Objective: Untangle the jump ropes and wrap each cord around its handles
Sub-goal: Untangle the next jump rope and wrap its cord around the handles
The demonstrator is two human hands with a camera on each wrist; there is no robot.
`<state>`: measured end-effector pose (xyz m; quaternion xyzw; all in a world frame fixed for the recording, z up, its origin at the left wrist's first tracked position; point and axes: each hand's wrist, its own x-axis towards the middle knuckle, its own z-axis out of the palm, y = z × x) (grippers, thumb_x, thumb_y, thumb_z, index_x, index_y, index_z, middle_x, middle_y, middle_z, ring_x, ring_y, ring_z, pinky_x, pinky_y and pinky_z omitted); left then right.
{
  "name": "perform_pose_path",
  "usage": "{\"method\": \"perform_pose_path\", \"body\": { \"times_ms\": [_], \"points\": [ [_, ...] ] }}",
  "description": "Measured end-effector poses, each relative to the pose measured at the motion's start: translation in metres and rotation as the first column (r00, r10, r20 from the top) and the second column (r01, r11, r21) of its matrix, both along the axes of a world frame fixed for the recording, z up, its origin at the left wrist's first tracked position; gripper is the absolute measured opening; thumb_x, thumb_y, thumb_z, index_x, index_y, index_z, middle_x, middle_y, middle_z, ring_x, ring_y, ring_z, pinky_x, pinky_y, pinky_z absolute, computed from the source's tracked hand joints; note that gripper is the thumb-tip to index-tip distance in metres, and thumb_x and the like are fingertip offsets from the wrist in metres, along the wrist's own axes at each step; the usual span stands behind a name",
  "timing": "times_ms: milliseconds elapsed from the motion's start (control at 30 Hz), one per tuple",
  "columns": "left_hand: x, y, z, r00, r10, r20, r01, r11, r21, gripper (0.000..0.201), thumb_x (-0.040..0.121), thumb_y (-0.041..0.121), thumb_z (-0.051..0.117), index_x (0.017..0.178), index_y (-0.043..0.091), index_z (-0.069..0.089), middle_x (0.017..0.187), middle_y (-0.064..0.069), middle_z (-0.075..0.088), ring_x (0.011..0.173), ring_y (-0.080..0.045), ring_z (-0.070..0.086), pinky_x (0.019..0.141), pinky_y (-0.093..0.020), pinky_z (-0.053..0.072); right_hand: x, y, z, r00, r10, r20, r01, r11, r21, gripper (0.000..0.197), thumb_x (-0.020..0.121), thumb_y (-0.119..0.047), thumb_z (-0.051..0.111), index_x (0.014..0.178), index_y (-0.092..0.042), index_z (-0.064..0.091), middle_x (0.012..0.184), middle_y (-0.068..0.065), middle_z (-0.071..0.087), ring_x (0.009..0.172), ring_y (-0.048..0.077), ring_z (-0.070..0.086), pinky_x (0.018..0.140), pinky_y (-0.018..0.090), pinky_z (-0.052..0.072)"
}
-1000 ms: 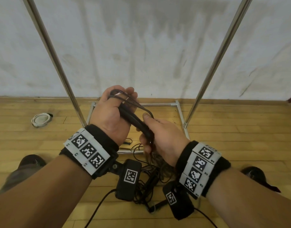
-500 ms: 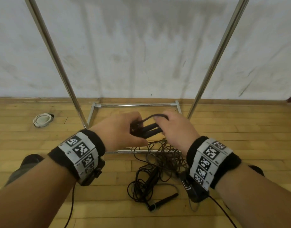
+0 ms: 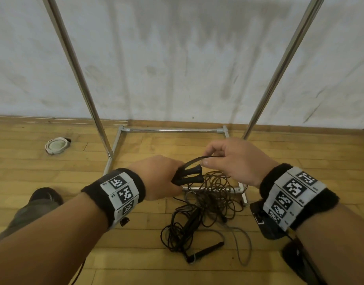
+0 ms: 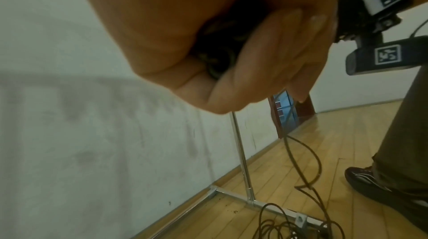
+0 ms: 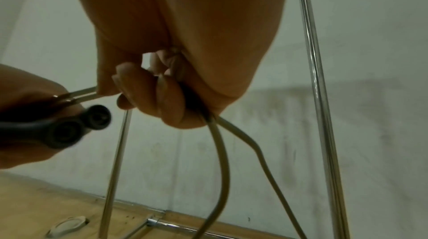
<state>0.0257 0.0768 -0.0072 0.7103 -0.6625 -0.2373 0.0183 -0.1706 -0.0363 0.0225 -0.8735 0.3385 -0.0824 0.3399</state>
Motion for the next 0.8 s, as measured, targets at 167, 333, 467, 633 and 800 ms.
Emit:
{"method": "perform_pose_path", "body": {
  "times_ms": [167, 333, 467, 633, 800],
  "points": [
    [-0.003, 0.000, 0.004, 0.992, -0.001, -0.126, -0.010, 0.996, -0.087, 0.024, 0.095, 0.040, 0.072, 0.087, 0.044, 0.049, 0.077, 0.008, 0.065, 0.065, 0.004, 0.062, 0.049, -0.010, 0.042, 0.002, -0.010, -0.013, 0.996, 0.003, 0.088, -0.012, 0.995, 0.099, 0.016, 0.099, -0.040, 0.062, 0.091, -0.030, 0.071, 0.056, -0.015, 0.057, 0.050, 0.002, 0.050, 0.052, 0.020, 0.043],
    [-0.003, -0.001, 0.004, 0.991, 0.051, -0.121, -0.067, 0.989, -0.129, 0.024, 0.098, 0.046, 0.068, 0.090, 0.046, 0.046, 0.082, 0.009, 0.064, 0.065, -0.002, 0.060, 0.053, -0.012, 0.040, 0.007, -0.010, -0.033, 1.000, -0.015, 0.016, 0.012, 0.982, 0.187, 0.025, 0.105, -0.042, 0.049, 0.098, -0.031, 0.071, 0.056, -0.009, 0.050, 0.049, 0.006, 0.047, 0.048, 0.019, 0.044],
    [0.000, -0.003, 0.003, 0.992, 0.096, -0.086, -0.107, 0.986, -0.131, 0.025, 0.099, 0.046, 0.066, 0.086, 0.042, 0.045, 0.080, 0.009, 0.063, 0.066, -0.004, 0.059, 0.055, -0.014, 0.037, 0.010, -0.011, -0.032, 1.000, -0.008, -0.012, 0.008, 0.999, 0.039, 0.029, 0.104, -0.047, 0.047, 0.094, -0.032, 0.069, 0.061, -0.006, 0.048, 0.050, 0.005, 0.044, 0.051, 0.026, 0.040],
    [0.001, -0.005, 0.000, 0.996, 0.085, -0.042, -0.088, 0.992, -0.089, 0.026, 0.100, 0.043, 0.067, 0.086, 0.041, 0.045, 0.084, 0.010, 0.063, 0.070, -0.004, 0.059, 0.057, -0.015, 0.037, 0.007, -0.013, -0.023, 0.998, -0.010, 0.065, 0.014, 0.998, -0.057, 0.024, 0.103, -0.042, 0.052, 0.089, -0.029, 0.067, 0.062, -0.010, 0.049, 0.055, 0.001, 0.046, 0.053, 0.014, 0.038],
    [0.008, -0.007, -0.002, 0.968, 0.194, -0.162, -0.211, 0.973, -0.090, 0.019, 0.098, 0.042, 0.070, 0.091, 0.036, 0.053, 0.083, 0.007, 0.063, 0.067, -0.006, 0.058, 0.056, -0.017, 0.039, 0.005, -0.014, -0.019, 0.996, 0.001, 0.090, 0.000, 1.000, -0.016, 0.019, 0.103, -0.041, 0.054, 0.091, -0.032, 0.066, 0.060, -0.015, 0.046, 0.056, 0.000, 0.045, 0.052, 0.013, 0.037]
  ]
}}
